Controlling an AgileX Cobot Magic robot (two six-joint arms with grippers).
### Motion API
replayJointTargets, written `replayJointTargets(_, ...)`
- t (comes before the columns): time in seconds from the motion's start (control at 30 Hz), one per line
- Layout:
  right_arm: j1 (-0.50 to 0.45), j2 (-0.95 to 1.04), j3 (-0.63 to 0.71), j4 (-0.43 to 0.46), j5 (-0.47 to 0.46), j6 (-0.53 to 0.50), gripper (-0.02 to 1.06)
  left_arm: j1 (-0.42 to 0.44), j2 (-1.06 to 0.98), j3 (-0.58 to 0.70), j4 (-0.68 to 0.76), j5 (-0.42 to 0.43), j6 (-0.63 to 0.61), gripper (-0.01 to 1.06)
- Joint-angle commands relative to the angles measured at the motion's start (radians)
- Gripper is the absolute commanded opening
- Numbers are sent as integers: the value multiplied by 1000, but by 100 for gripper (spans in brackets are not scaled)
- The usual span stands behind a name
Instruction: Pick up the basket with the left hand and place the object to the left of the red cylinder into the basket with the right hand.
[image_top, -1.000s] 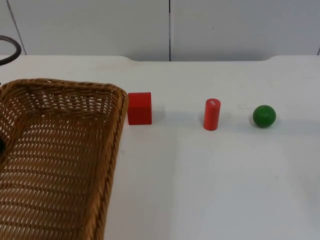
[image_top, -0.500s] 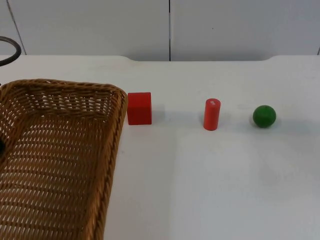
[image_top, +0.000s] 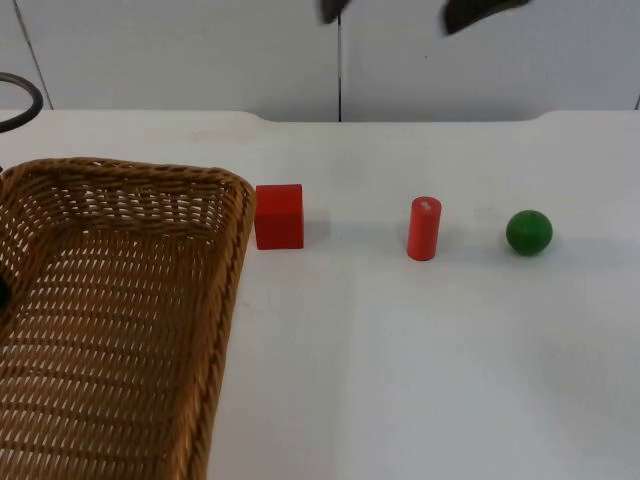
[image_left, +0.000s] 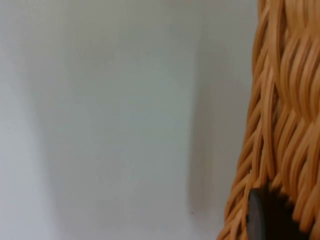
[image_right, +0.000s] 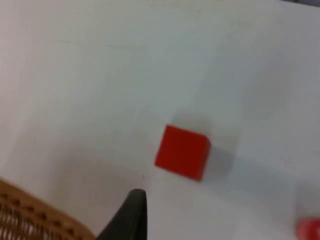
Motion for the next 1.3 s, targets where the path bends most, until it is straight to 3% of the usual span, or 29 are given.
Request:
replayJointTargets(0.0, 52, 177, -208, -85, 50, 132, 105, 3, -5, -5, -5, 2, -2, 0)
replayJointTargets(0.2, 79, 387, -447, -88, 120, 167, 103, 3, -5, -5, -5, 0, -4, 0)
replayJointTargets(0.3, 79, 516, -584, -88, 161, 233, 98, 3, -5, -5, -5, 0, -8, 0)
replayJointTargets(0.43, 79, 593, -640, -82, 156, 241, 97, 3, -5, -5, -9, 0, -8, 0)
replayJointTargets(0.9, 88, 691, -628, -53, 131, 258, 89, 3, -5, -5, -14, -4, -8, 0)
replayJointTargets(1.0, 88, 684, -628, -53, 97, 242, 70, 3, -5, -5, -14, 1, -8, 0)
replayJointTargets(1.03, 88, 684, -628, -53, 97, 242, 70, 3, -5, -5, -14, 1, -8, 0)
replayJointTargets(1.1, 88, 676, -632, -59, 101, 233, 43, 3, -5, -5, -14, 1, -8, 0)
replayJointTargets(1.13, 88, 659, -640, -80, 125, 211, 20, 3, -5, -5, -14, 1, -8, 0)
replayJointTargets(1.17, 88, 659, -640, -80, 125, 211, 20, 3, -5, -5, -14, 1, -8, 0)
replayJointTargets(1.2, 88, 639, -647, -85, 144, 168, 3, 3, -5, -5, -14, 0, -10, 0)
replayJointTargets(1.27, 79, 589, -649, -78, 190, 87, 0, 3, -5, -5, -14, 2, -12, 0)
